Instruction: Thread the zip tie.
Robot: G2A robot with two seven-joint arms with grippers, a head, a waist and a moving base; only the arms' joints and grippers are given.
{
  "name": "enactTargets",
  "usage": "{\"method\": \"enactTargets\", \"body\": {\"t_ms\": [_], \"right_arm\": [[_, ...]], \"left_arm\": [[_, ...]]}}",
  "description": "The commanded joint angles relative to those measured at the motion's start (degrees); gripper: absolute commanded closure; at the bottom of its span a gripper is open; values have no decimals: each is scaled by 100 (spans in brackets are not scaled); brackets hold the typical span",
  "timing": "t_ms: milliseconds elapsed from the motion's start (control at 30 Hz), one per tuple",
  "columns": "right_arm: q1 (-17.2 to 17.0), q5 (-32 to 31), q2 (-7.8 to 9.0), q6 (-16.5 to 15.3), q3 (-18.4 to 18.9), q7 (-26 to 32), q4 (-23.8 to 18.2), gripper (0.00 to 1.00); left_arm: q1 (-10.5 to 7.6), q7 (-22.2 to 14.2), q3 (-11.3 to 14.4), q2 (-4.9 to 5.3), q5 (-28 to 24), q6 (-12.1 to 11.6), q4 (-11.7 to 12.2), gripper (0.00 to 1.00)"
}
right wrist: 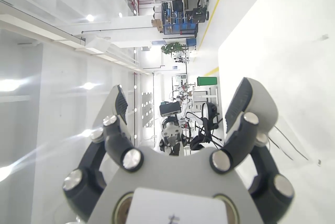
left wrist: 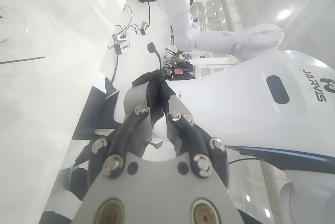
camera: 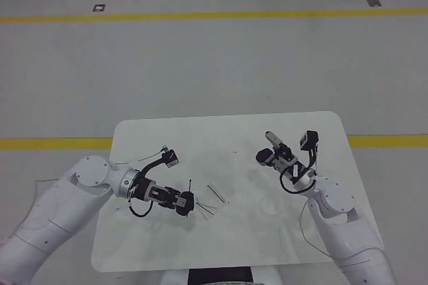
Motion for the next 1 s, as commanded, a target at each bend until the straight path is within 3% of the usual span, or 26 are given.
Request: {"method": "enactTargets", "body": {"t_ms": [0,200,367,600,833,967], "right_arm": [[-1,-2,0,3,2,-4,0,0],[-7,1,-4,5,-28,-16,2,0],[142,158,1,-94,-65,445,140,0],[512,169,19,-231,-133,1149,518,0],[1015,276,-17,-264,-519,1862,908,0],[1057,274,-18,-285,-543,1929,959,0]], "left_arm": [[0,0,0,0,0,0,0,100],[19,119,26,-8,42,45,-39,100],[-122,0,41,-21,101,8,61,100],[-414,0,386,10,-322,0,65,100],[-733,0,800,80,-553,0,143,100],[-845,0,923,79,-563,0,185,100]]}}
